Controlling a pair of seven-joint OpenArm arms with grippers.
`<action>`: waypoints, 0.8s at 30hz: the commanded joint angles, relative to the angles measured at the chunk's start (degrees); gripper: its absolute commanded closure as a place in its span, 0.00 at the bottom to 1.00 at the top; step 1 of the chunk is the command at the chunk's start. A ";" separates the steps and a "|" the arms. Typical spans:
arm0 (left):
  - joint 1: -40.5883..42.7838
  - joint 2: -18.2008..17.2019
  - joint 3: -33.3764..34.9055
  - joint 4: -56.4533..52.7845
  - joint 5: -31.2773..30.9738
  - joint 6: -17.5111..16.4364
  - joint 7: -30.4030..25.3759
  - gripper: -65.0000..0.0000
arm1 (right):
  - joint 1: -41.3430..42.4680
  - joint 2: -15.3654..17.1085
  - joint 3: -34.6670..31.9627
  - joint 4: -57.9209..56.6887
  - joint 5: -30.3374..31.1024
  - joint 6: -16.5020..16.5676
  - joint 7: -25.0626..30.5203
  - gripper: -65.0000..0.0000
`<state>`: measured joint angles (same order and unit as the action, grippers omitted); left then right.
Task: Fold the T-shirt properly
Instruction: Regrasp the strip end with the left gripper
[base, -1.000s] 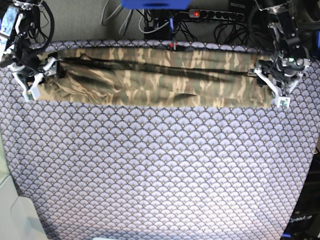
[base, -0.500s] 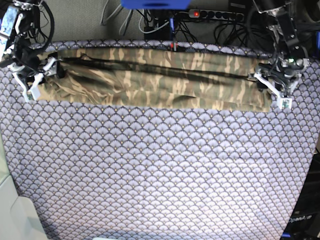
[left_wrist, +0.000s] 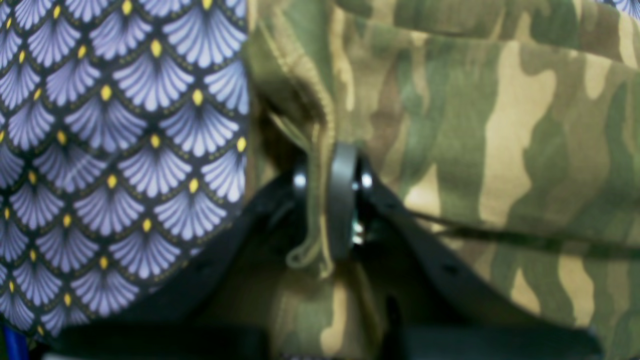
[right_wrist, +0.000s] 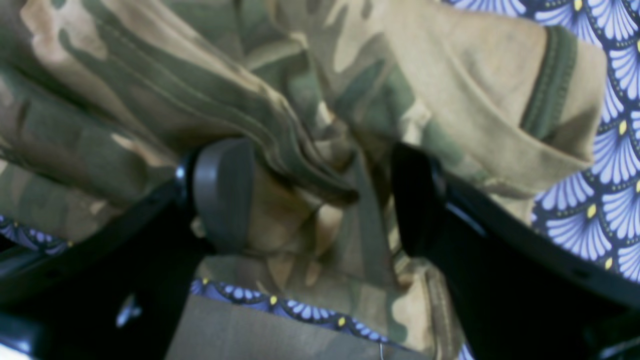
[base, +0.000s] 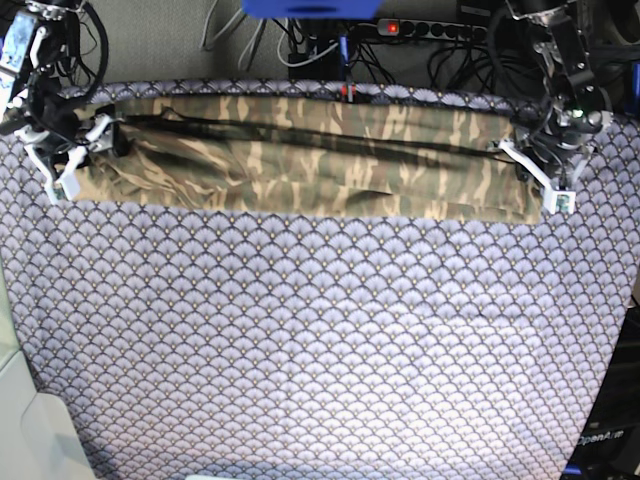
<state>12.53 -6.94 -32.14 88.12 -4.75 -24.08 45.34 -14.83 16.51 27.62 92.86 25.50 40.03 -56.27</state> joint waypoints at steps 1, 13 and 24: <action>0.96 -0.14 0.01 -0.69 3.13 0.47 4.81 1.00 | 0.37 0.94 0.47 0.81 0.66 -0.03 0.93 0.32; 0.96 -0.31 0.01 -0.07 3.13 0.47 5.08 1.00 | 0.28 0.94 0.56 0.81 0.66 -0.03 0.93 0.32; -0.36 -0.05 -6.76 -0.07 3.13 0.38 5.43 0.50 | 0.37 0.94 0.56 0.81 0.66 -0.03 1.02 0.32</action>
<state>11.60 -6.37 -38.54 88.07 -5.06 -24.38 47.72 -14.81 16.49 27.68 92.86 25.50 40.01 -56.25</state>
